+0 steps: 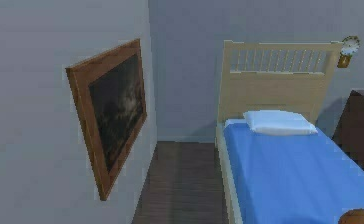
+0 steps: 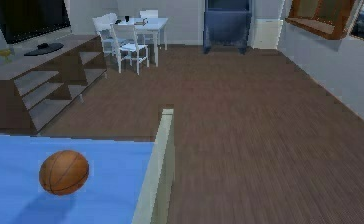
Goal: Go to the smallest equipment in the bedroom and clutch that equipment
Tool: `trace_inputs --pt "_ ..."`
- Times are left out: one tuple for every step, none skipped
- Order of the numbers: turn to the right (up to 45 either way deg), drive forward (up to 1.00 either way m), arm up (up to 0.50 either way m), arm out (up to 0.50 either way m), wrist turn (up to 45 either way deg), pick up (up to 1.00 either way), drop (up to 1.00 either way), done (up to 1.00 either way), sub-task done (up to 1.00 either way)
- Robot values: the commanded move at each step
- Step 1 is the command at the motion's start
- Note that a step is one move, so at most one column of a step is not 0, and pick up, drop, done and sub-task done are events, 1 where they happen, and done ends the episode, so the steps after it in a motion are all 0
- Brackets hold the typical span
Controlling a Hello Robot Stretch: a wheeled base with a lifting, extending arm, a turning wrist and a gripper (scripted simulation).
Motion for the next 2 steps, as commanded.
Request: trace_inputs --pt "3.0 0.00 0.00 0.00 0.0 0.00 0.00 0.00 0.00" --pt "0.0 0.15 0.00 0.00 0.0 0.00 0.00 0.00 0.00"
